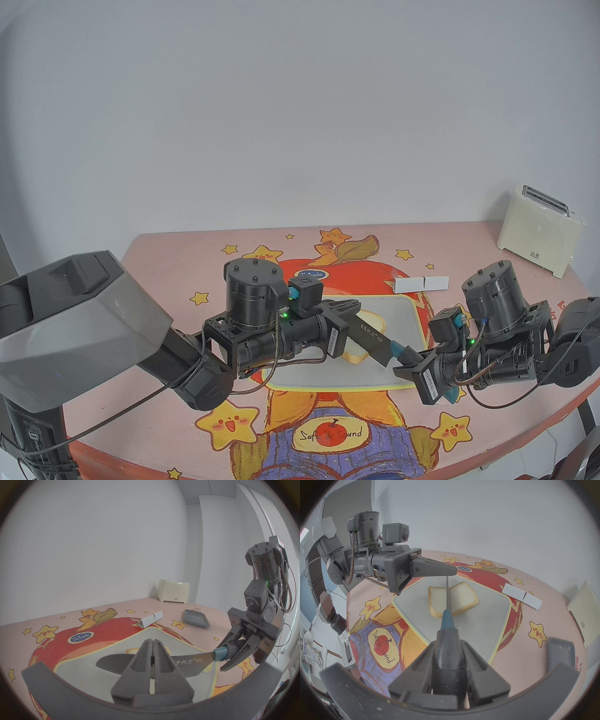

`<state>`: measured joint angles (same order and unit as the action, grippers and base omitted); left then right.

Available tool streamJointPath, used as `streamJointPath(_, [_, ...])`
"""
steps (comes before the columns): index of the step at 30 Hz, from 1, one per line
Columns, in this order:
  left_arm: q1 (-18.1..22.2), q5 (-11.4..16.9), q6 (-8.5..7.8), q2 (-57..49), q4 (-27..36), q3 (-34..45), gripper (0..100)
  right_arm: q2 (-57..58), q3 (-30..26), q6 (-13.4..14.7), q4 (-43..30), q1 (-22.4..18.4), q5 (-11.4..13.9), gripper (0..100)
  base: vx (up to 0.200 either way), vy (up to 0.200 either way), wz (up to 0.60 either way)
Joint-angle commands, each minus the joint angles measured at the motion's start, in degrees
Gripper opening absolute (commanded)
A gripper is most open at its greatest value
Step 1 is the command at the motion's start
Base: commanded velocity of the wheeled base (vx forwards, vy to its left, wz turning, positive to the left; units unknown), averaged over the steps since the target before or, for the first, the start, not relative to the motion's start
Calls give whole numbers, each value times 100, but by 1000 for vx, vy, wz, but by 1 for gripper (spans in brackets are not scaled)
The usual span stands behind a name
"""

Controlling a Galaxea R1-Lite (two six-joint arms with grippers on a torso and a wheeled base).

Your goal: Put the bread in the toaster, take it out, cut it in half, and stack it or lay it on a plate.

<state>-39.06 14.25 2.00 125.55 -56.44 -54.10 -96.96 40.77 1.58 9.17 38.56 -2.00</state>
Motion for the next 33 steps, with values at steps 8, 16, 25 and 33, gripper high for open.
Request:
streamJointPath(8, [12,-10,2,4,-25,31,0,20,133,-9,-11,-15,-2,0,0,0,0])
streamJointPath(16, [21,-19,2,13,-25,40,0,20,195,-9,-20,-24,-2,0,0,0,0])
streamJointPath(25, [21,-10,-7,-4,-25,5,0,-7,89,0,-47,-33,-2,0,0,0,0])
streamJointPath(33, [12,-10,-7,-39,-25,-21,0,-7,-16,0,-38,-33,-2,0,0,0,0])
